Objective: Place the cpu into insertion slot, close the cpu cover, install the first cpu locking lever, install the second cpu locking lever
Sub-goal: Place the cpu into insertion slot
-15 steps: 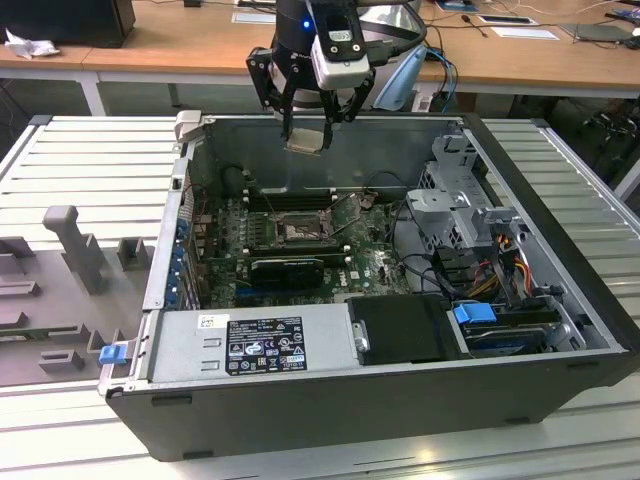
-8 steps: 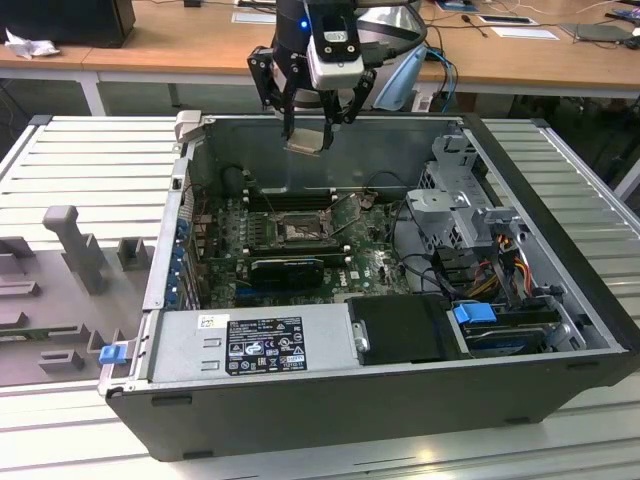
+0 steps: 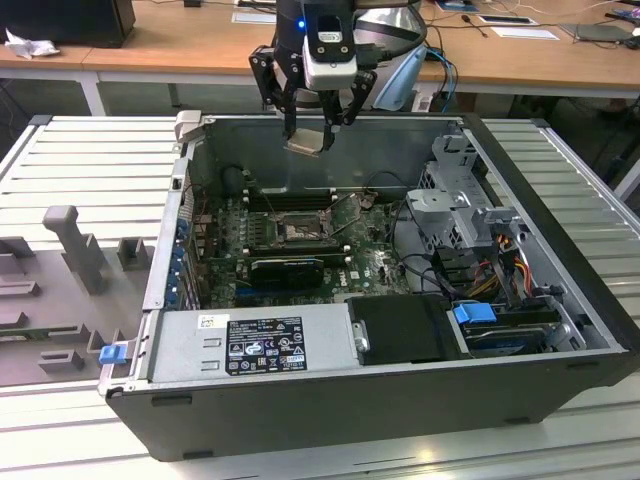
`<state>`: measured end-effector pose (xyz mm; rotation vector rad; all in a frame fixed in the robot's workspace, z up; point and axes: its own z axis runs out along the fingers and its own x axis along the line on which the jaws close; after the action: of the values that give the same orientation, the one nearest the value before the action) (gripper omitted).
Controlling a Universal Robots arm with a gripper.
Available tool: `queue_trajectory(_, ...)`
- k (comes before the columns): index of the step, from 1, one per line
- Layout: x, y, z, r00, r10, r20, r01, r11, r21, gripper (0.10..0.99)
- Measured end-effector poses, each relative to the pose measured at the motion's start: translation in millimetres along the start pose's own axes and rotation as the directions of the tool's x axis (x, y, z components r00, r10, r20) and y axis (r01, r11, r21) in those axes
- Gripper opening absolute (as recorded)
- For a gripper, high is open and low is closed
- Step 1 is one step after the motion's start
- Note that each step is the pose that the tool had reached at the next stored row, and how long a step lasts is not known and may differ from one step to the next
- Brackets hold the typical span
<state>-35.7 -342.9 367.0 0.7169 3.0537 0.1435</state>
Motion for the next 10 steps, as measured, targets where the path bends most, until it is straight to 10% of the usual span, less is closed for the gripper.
queue_trajectory(10, 0.0, -0.1, 0.4, 0.9973, 0.072, 0.0064, -0.072, 0.9974, -0.002, 0.529)
